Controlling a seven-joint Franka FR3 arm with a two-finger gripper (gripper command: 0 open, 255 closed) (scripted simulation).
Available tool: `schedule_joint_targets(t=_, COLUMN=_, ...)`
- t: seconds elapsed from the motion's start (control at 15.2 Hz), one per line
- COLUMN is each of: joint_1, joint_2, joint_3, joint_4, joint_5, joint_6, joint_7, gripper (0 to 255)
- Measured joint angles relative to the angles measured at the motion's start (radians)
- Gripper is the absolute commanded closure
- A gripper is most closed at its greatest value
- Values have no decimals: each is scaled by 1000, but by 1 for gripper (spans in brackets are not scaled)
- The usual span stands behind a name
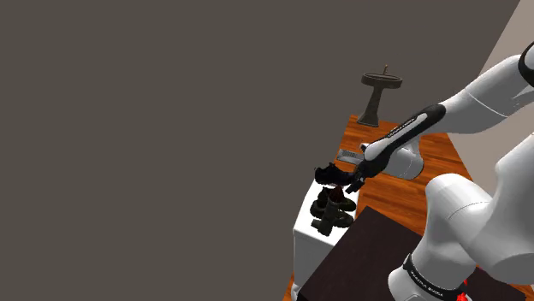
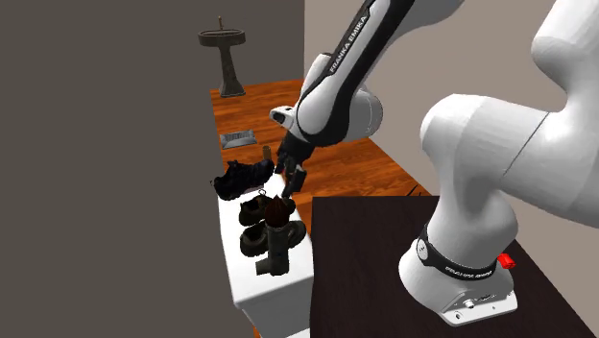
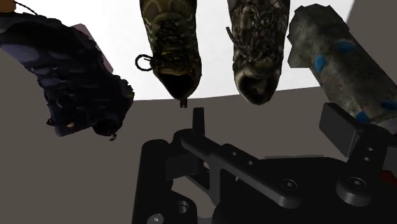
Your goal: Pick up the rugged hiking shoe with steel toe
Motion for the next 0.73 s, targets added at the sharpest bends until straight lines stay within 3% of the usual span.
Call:
schedule_joint_targets(t=0.2, joint_1=420, joint_2=-89, joint_3=-461, joint_4=78, joint_5=27, joint_6=104, joint_7=-113, gripper=0)
schedule_joint_targets(t=0.33, joint_1=600, joint_2=-181, joint_3=-667, joint_4=143, joint_5=21, joint_6=160, joint_7=-168, gripper=0)
schedule_joint_targets(t=0.53, joint_1=713, joint_2=-323, joint_3=-812, joint_4=235, joint_5=1, joint_6=214, joint_7=-232, gripper=0)
schedule_joint_targets(t=0.73, joint_1=754, joint_2=-460, joint_3=-892, joint_4=333, joint_5=-32, joint_6=237, joint_7=-290, gripper=0)
